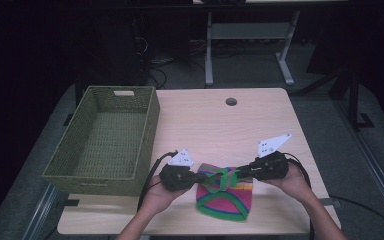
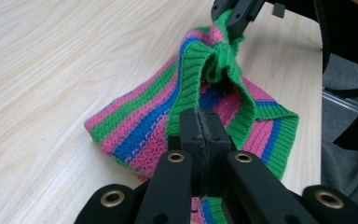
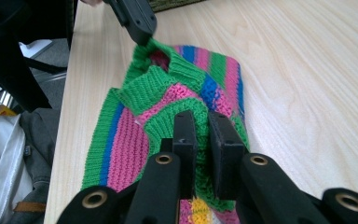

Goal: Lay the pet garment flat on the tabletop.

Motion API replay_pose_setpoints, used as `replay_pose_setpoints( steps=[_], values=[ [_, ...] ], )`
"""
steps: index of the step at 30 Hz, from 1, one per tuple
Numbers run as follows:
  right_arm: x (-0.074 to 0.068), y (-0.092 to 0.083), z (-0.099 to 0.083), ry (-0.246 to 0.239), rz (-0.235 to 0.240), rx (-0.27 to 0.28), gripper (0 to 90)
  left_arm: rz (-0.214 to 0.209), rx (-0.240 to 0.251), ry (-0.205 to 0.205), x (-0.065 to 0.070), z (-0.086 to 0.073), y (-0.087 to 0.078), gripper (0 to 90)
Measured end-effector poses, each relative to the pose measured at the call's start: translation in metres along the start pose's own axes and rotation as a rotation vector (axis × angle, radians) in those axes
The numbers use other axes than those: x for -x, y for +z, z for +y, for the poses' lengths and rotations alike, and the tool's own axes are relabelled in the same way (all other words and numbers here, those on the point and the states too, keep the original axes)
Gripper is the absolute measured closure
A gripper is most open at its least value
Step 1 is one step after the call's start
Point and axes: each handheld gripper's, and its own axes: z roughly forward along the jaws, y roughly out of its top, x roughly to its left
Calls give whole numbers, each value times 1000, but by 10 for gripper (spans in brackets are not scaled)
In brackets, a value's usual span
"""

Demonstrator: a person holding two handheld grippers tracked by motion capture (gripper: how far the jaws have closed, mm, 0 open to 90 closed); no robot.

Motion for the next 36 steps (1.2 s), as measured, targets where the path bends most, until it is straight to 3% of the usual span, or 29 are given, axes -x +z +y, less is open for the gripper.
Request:
replay_pose_setpoints(
  steps=[11, 14, 15, 17, 18, 21, 24, 30, 32, 36],
  values=[
    [5, 2, 10, 2, 0, -23, 817, 11, 32, -37, -6, 8, -2, 900],
    [14, -1, 14, 9, -7, -7, 818, 51, 91, -88, -20, 16, 4, 895],
    [20, -2, 17, 20, -23, 4, 817, 82, 131, -117, -30, 22, 8, 888],
    [39, -5, 23, 91, -135, 60, 755, 144, 189, -171, -46, 31, 15, 774],
    [52, -8, 27, 152, -208, 92, 734, 172, 199, -188, -51, 34, 16, 686],
    [69, -12, 30, 232, -290, 142, 667, 225, 208, -215, -62, 37, 20, 642],
    [73, -12, 25, 260, -287, 128, 645, 252, 200, -215, -64, 34, 19, 559],
    [65, -6, 11, 247, -258, 83, 636, 221, 168, -213, -63, 24, 21, 533],
    [64, -2, 7, 246, -221, 66, 654, 220, 164, -210, -61, 21, 21, 533],
    [59, 11, 0, 222, -184, -12, 702, 216, 138, -198, -57, 16, 22, 546]
  ],
)
